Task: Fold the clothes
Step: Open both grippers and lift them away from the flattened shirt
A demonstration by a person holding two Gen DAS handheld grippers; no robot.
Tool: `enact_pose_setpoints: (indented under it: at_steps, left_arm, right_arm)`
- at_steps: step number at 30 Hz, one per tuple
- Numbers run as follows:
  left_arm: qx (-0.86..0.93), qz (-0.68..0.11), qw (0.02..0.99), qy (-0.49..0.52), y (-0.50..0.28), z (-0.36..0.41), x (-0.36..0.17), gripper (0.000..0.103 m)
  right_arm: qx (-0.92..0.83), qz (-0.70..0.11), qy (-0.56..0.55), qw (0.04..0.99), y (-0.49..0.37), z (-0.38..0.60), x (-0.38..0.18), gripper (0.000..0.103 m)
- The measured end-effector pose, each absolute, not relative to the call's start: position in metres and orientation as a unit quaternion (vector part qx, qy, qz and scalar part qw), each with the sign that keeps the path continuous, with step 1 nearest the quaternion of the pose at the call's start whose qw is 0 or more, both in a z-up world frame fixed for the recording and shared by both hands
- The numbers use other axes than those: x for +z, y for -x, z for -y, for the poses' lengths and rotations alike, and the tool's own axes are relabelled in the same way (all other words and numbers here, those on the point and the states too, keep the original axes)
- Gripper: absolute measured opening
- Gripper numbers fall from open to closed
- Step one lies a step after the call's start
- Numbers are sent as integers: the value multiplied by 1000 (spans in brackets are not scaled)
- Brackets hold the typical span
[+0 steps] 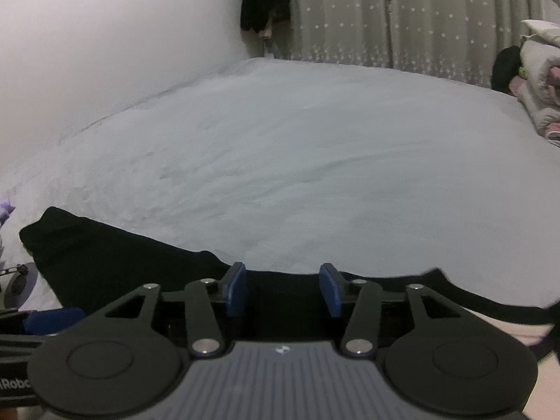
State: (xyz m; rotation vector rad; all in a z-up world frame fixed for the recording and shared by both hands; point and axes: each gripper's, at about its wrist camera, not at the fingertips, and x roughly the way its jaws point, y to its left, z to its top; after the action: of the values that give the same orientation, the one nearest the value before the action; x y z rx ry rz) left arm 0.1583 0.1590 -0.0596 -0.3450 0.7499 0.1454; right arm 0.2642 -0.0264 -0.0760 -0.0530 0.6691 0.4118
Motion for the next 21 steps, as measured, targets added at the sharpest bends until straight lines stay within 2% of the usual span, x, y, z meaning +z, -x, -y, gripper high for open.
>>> enact_pose_setpoints:
  at_steps: [4, 7, 12, 21]
  left_arm:
    - [51, -358, 919, 159, -153, -146, -53, 91]
    - [41, -357, 920, 158, -149, -138, -47, 94]
    - [24, -357, 919, 166, -144, -126, -41, 96]
    - [-3, -351, 928, 123, -131, -89, -36, 98]
  right_arm:
    - [187, -320, 22, 928, -244, 45, -65, 56]
    - [176, -317, 17, 932, -228, 60, -59, 63]
    - [157, -315, 3, 936, -204, 88, -48, 69]
    - [109, -311, -11, 944, -163, 155, -30, 77]
